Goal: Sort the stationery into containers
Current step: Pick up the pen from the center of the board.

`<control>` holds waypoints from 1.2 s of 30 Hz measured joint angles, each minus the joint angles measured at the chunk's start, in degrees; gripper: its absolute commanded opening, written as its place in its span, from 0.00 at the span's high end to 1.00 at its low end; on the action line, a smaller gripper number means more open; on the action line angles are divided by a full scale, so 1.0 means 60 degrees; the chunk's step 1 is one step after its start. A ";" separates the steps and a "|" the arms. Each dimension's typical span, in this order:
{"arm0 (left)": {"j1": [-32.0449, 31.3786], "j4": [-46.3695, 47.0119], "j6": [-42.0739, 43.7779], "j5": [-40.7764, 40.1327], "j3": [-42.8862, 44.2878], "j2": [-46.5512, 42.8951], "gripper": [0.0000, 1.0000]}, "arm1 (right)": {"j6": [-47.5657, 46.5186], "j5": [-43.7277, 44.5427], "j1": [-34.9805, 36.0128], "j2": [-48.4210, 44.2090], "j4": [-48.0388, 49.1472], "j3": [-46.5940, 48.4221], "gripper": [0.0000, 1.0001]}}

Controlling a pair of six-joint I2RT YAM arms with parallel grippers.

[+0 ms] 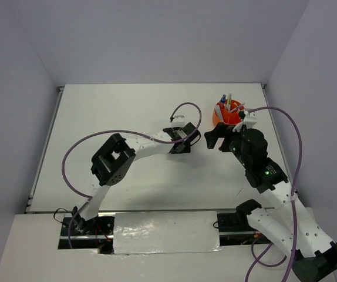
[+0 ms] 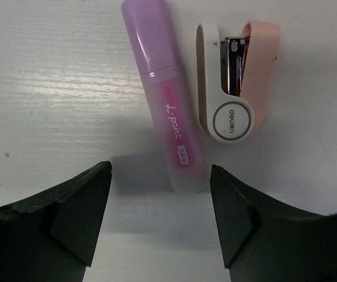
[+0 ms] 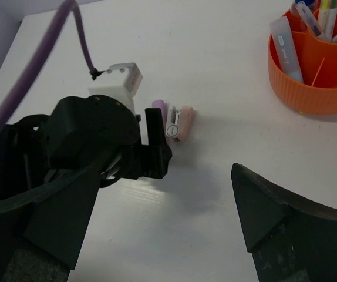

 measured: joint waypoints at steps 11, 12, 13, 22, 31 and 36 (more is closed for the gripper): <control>0.0062 -0.0262 -0.0033 -0.0157 0.0510 0.0437 0.31 | 0.0022 -0.0565 0.0011 -0.0612 0.0029 0.0000 0.00; 0.0073 -0.0237 -0.0084 -0.0186 0.0557 0.0499 0.31 | 0.0040 -0.0630 0.0011 -0.0608 0.0029 0.0000 0.00; 0.0087 -0.0215 -0.0124 -0.0193 0.0594 0.0532 0.31 | 0.0066 -0.0707 0.0011 -0.0612 0.0036 0.0000 0.00; 0.0262 0.0499 -0.0237 -0.0302 -0.0244 0.0142 0.74 | 0.0404 -0.1504 0.0011 -0.0809 0.0346 -0.0361 0.00; 0.0419 0.3373 0.0841 0.0674 -0.4692 -0.2597 1.00 | 0.1195 -0.2011 0.0007 -0.0444 0.1727 -0.1508 0.00; 0.0244 0.5297 0.1763 0.1577 -0.8368 -0.5377 1.00 | 0.2229 -0.2503 0.0018 0.0958 0.3311 -0.2237 0.00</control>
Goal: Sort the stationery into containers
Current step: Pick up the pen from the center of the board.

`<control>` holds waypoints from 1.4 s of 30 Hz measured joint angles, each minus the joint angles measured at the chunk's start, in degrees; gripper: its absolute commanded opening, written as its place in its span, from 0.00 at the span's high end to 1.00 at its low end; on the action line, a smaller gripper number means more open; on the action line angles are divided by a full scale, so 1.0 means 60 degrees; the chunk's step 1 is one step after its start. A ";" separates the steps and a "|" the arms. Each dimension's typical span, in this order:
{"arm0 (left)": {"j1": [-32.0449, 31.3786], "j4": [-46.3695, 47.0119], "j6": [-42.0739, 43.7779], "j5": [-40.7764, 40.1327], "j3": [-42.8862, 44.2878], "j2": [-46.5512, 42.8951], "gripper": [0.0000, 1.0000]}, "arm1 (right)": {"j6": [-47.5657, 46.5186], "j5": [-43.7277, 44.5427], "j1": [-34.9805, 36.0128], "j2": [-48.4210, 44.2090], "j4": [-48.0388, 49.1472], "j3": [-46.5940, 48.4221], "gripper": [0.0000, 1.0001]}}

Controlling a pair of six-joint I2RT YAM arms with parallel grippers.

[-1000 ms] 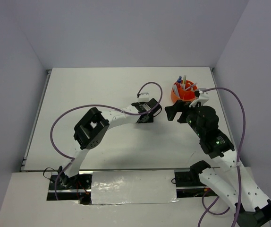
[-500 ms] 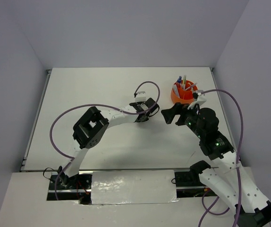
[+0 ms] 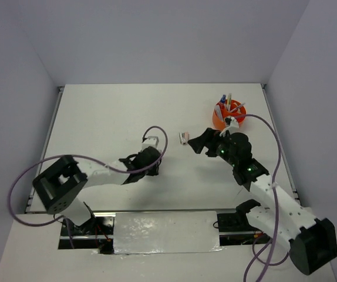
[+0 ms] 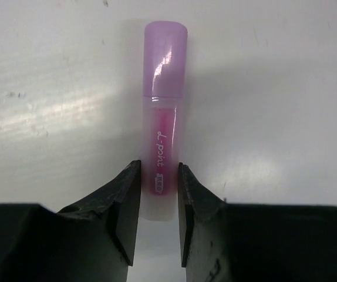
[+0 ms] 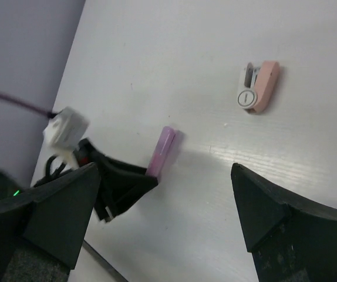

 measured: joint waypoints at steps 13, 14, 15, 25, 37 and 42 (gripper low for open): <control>-0.0856 0.3708 0.1537 0.1392 -0.3818 -0.4685 1.00 | 0.2058 0.1275 0.3053 0.4073 0.1818 0.0860 0.19; -0.0874 0.3778 0.1566 0.1421 -0.3865 -0.4830 1.00 | 0.2149 0.1439 0.3191 0.4204 0.1872 0.0940 0.21; -0.0885 0.3832 0.1577 0.1457 -0.3876 -0.4925 1.00 | 0.2255 0.1566 0.3326 0.4306 0.1909 0.0987 0.24; -0.0936 0.4182 0.1814 0.1781 -0.3978 -0.5559 0.27 | 0.2779 0.1603 0.4018 0.5235 0.2422 0.1548 1.00; -0.0954 -0.0036 0.1271 0.1596 -0.1960 -0.6349 0.01 | -0.1909 0.3610 0.1166 0.3566 0.1716 0.2677 1.00; -0.0973 -0.1443 0.1228 0.1942 -0.2200 -0.7635 0.01 | -0.5260 0.5410 -0.0313 0.4983 0.2240 0.4575 1.00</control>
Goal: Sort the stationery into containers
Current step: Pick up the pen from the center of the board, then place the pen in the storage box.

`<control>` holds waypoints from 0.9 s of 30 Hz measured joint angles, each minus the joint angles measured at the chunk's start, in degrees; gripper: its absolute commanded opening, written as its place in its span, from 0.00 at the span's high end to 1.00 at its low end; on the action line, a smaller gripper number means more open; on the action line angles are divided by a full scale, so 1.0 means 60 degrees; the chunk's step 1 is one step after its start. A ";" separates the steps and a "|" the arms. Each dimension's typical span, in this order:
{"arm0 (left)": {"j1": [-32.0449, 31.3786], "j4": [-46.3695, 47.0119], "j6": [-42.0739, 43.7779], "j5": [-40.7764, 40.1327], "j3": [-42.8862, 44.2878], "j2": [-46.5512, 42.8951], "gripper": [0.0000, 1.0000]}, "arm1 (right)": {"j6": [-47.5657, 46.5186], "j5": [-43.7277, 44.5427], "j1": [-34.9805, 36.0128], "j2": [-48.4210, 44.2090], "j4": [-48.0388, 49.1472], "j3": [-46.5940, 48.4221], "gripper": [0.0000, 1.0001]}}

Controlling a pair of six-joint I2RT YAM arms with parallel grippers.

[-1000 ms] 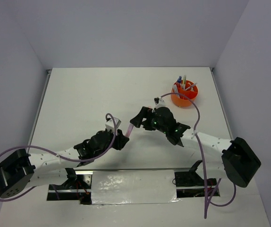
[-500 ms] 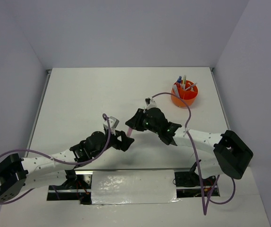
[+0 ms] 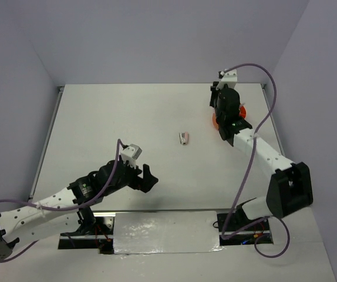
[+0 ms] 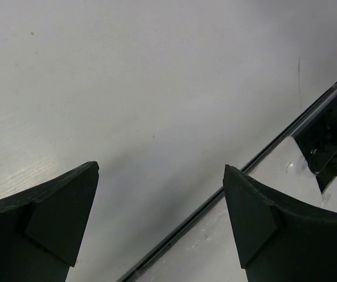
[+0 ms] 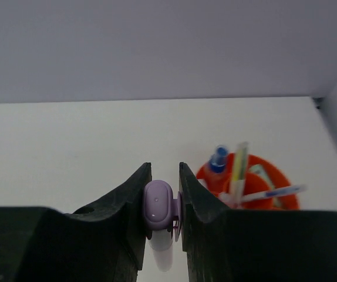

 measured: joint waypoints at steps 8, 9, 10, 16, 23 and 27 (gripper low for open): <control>-0.0157 -0.1082 -0.0175 -0.0135 -0.0291 -0.0725 0.01 | -0.2342 0.0444 -0.0841 0.3071 0.0022 0.1832 1.00; -0.0182 -0.1089 -0.0182 -0.0131 -0.0291 -0.0721 0.01 | -0.2484 0.0463 -0.0885 0.3293 0.0000 0.1840 1.00; -0.0200 -0.1086 -0.0182 -0.0102 -0.0291 -0.0714 0.01 | -0.2590 0.0499 -0.0918 0.3475 -0.0018 0.1840 1.00; -0.0237 -0.1020 -0.0178 0.0029 -0.0291 -0.0310 0.01 | -0.2776 0.0572 -0.1013 0.3748 0.0040 0.1840 1.00; -0.0251 -0.1009 -0.0178 0.0117 -0.0291 -0.0299 0.01 | -0.2801 0.0656 -0.1024 0.3836 0.0153 0.1763 0.88; -0.0251 -0.1009 -0.0178 0.0117 -0.0291 -0.0390 0.01 | -0.2794 0.0685 -0.1031 0.3836 0.0270 0.1395 0.77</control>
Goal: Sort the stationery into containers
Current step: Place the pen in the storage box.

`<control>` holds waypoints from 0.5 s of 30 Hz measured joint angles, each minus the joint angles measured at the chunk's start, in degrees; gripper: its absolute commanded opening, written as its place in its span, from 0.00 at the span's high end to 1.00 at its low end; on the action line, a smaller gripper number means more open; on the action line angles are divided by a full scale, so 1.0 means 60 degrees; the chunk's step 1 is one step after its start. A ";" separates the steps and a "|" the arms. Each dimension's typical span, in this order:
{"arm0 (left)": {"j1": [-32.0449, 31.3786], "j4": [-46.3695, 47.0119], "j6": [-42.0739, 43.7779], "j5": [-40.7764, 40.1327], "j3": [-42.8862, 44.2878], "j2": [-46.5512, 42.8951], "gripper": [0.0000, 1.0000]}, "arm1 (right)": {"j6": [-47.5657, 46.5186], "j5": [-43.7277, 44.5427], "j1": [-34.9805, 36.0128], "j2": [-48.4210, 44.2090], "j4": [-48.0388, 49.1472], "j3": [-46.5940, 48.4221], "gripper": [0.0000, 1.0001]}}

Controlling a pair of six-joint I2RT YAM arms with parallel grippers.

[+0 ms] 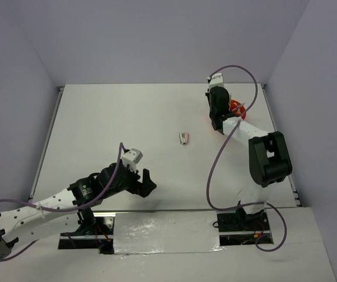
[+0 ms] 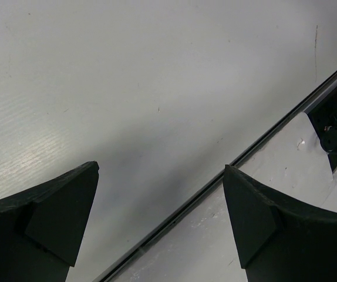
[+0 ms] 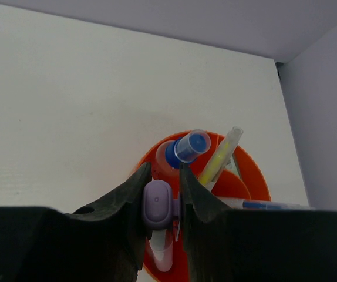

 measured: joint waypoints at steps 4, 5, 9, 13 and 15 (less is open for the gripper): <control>0.0000 -0.0004 -0.0007 0.0000 0.0000 -0.0073 0.01 | 0.0026 0.0058 -0.0004 0.0000 0.0011 -0.0280 0.59; 0.0000 -0.0011 -0.0007 0.0000 0.0000 -0.0106 0.01 | 0.0040 0.0084 -0.0007 0.0000 0.0011 -0.0306 0.55; -0.0004 -0.0011 -0.0022 0.0007 -0.0004 -0.0240 0.01 | 0.0117 0.0098 -0.0011 -0.0051 -0.0022 -0.0350 0.31; -0.0026 -0.0018 -0.0040 -0.0033 -0.0004 -0.0331 0.01 | 0.0262 -0.0007 -0.0007 -0.0514 -0.0244 -0.0430 0.15; -0.0026 -0.0051 -0.0076 -0.0219 0.0000 -0.0273 0.01 | 0.0415 -0.0109 0.0000 -0.0958 -0.0342 -0.0426 0.15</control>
